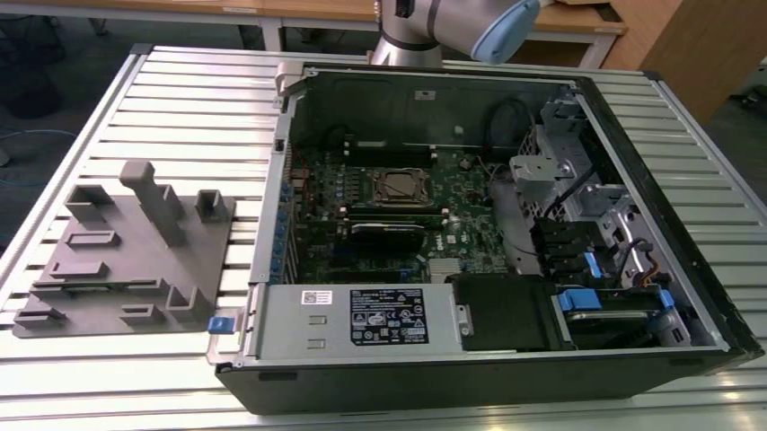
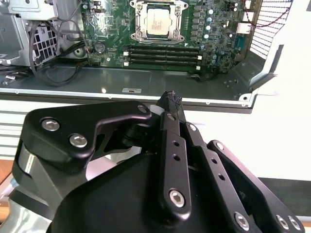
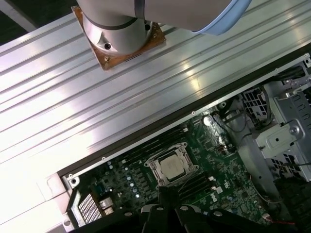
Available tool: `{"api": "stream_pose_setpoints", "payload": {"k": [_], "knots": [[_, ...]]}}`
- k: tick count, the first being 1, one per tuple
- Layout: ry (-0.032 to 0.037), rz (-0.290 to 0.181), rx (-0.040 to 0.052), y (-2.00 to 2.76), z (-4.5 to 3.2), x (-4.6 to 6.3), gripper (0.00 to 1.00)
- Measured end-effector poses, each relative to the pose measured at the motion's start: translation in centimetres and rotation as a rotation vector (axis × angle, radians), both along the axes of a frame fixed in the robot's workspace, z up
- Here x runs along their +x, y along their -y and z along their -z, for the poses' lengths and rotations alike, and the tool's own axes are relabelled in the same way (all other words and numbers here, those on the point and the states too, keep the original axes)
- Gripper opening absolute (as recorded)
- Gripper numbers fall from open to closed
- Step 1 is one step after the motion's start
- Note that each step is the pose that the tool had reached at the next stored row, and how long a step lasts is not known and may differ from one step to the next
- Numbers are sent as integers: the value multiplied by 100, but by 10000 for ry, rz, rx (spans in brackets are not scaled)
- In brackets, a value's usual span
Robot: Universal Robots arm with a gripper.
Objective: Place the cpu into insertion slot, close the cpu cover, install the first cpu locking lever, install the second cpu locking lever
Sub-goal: 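Install the first cpu locking lever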
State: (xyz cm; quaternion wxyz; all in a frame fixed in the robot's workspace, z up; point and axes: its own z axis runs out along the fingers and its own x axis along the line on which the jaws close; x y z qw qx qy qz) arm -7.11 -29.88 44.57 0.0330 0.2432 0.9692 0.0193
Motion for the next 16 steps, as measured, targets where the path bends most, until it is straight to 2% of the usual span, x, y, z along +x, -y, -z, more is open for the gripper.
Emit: {"api": "stream_pose_setpoints", "payload": {"k": [16], "knots": [[-120, 0, 0, 0, 0, 0, 11]]}}
